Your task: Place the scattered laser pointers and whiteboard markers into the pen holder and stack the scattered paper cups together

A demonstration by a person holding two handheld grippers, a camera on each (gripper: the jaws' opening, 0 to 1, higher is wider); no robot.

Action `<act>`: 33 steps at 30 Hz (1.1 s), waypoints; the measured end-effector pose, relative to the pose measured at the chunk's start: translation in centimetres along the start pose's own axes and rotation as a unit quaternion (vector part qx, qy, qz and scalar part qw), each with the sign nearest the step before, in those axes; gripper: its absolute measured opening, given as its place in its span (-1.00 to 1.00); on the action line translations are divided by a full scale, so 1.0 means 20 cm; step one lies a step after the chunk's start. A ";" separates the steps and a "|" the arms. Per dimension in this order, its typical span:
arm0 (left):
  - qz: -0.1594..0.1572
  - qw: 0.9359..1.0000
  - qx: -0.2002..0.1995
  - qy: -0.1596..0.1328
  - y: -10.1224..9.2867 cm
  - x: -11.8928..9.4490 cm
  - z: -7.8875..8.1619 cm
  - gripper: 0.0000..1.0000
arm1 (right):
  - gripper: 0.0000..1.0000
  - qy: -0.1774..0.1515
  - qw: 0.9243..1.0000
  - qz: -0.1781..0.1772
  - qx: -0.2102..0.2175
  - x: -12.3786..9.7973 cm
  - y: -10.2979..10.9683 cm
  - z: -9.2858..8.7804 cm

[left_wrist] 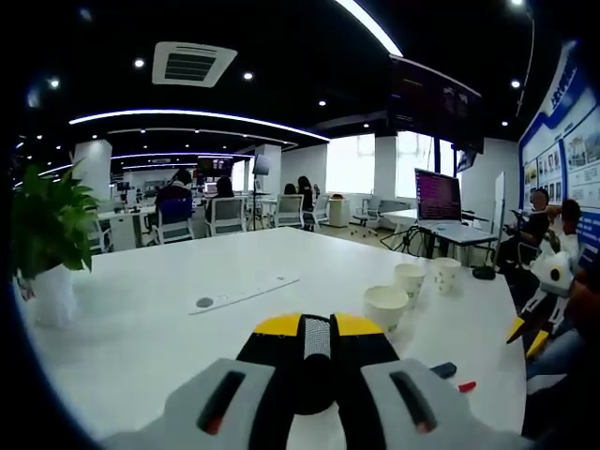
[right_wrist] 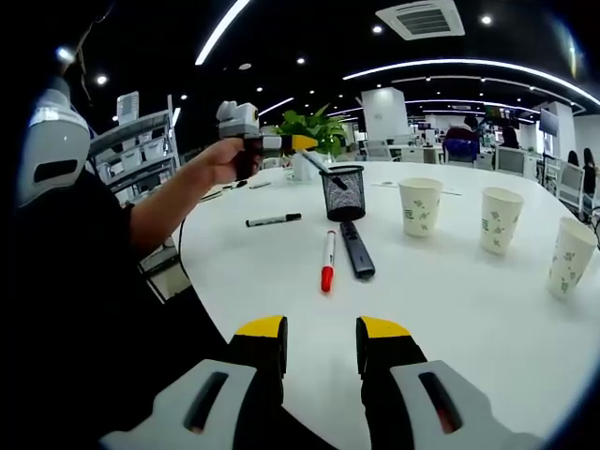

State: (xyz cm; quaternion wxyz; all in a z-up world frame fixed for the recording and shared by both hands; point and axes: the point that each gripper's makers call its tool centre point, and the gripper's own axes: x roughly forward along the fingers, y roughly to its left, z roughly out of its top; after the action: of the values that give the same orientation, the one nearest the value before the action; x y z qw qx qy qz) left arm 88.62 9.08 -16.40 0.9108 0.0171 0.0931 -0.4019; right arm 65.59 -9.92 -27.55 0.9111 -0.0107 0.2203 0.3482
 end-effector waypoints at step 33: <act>0.008 1.000 -0.017 0.006 0.05 -0.11 -0.06 -0.51 | -0.35 0.005 1.000 0.007 -0.006 0.04 0.04 0.03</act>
State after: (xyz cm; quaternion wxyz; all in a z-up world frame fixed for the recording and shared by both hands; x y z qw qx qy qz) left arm 87.80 11.44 -17.16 0.9134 0.0049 0.1051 -0.3932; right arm 65.83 -8.61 -27.28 0.9075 -0.0162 0.2227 0.3558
